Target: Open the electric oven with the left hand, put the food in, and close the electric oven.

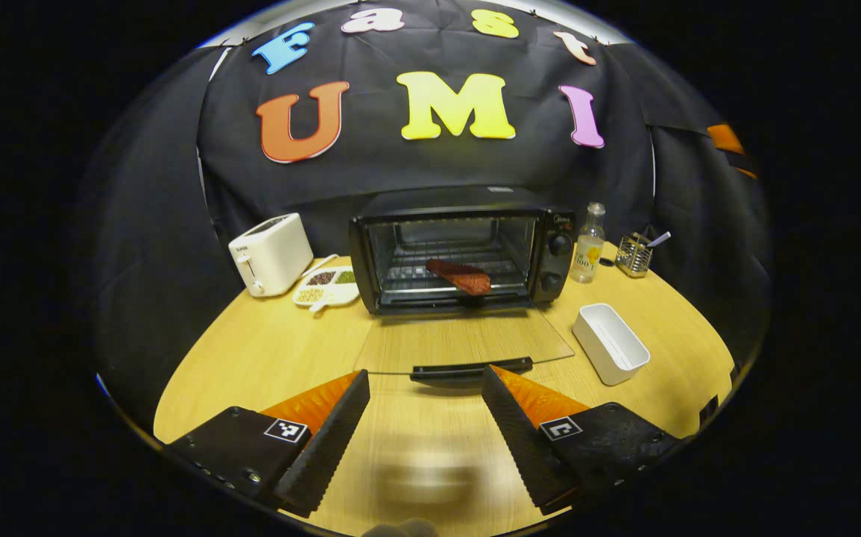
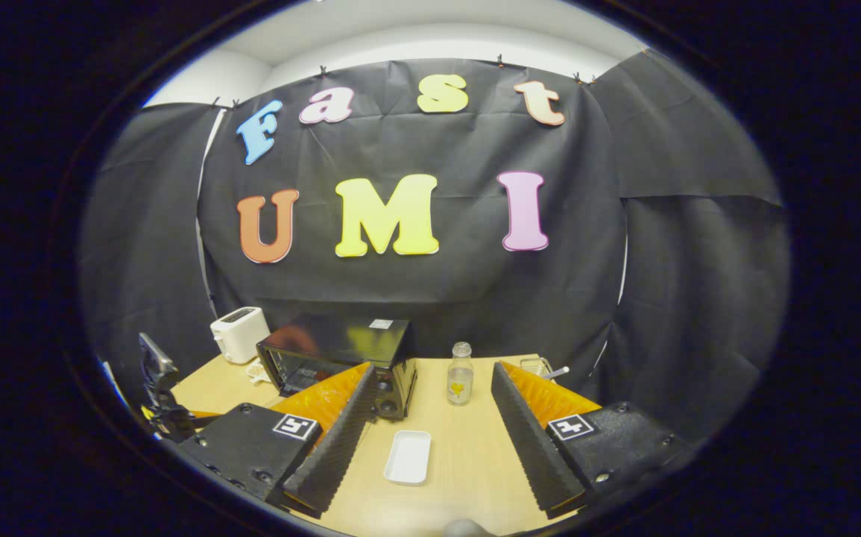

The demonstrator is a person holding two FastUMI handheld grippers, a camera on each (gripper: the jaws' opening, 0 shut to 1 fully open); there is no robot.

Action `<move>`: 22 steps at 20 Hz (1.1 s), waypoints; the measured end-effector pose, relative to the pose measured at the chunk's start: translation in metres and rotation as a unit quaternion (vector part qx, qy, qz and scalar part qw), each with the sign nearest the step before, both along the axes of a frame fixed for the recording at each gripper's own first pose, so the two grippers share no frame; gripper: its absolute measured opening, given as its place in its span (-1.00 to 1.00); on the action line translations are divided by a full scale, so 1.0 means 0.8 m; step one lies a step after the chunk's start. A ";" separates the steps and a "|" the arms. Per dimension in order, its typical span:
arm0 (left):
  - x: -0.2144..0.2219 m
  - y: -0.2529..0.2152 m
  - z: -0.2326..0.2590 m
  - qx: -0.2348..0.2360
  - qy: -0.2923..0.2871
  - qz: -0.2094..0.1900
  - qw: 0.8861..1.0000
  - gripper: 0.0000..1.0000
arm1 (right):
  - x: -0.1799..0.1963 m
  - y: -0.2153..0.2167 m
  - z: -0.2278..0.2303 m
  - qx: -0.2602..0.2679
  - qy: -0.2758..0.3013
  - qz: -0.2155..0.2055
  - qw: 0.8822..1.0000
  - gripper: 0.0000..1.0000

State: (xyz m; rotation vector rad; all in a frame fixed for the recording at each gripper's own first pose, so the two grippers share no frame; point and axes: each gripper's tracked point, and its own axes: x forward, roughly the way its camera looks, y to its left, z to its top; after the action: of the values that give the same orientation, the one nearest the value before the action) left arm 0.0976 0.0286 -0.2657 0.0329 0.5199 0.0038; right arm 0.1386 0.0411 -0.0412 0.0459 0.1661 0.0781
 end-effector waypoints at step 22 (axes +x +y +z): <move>0.061 -0.035 -0.132 0.002 0.057 0.005 0.998 0.94 | -0.062 -0.078 -0.011 -0.017 0.043 -0.050 0.998 0.96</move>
State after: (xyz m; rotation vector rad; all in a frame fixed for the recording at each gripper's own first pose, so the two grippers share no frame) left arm 0.1467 0.0009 -0.3710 0.0352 0.6340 0.0120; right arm 0.0894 -0.0210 -0.0501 0.0245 0.2515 -0.0269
